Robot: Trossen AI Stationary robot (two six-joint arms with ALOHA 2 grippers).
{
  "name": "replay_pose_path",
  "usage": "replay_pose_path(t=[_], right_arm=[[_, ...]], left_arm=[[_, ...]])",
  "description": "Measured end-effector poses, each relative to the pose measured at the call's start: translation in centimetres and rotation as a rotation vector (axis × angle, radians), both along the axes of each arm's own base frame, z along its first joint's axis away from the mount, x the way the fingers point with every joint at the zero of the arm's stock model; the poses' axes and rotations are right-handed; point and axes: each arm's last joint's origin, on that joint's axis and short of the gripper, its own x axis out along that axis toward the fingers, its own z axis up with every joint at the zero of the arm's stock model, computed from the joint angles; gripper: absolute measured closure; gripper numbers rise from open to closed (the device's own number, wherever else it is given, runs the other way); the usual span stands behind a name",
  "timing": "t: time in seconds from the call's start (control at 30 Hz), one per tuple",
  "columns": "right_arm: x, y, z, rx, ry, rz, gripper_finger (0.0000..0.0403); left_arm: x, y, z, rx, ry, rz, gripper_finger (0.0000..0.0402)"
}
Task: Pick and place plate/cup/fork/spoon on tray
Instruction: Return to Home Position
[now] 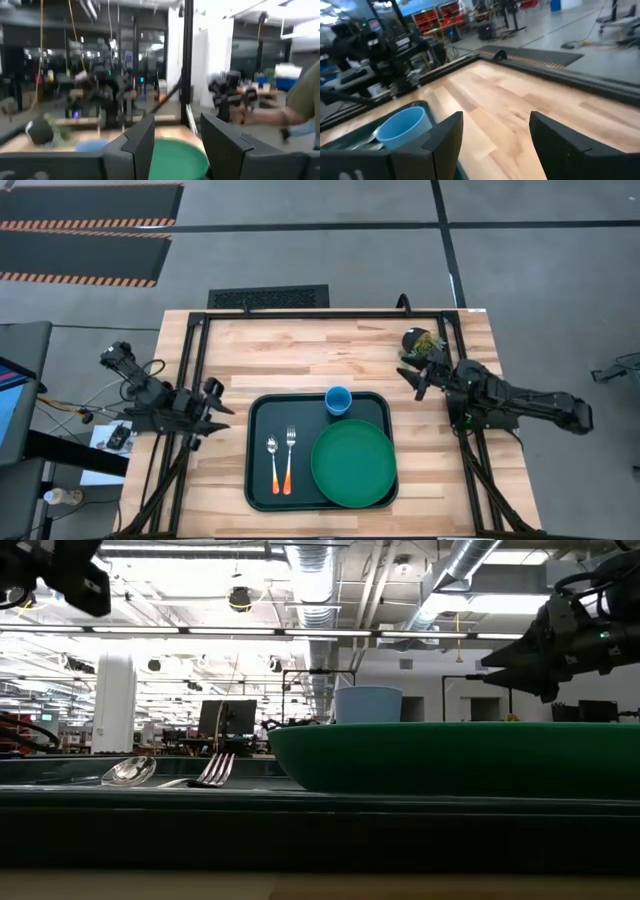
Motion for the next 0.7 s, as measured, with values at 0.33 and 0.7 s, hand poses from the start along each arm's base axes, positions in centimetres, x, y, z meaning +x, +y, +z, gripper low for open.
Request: replay_pose_path(t=[0.33, 0.7], right_arm=[[0.0, -0.1, 0.3, -0.009, -0.029, -0.066, 0.0148], [0.1, 0.3, 0.3, 0.009, -0.038, -0.045, 0.0148]], left_arm=[[0.5, 0.3, -1.2, -0.033, 0.128, -0.065, 0.0254], [1.4, 1.9, -1.5, 0.007, 0.143, -0.01, 0.0254]])
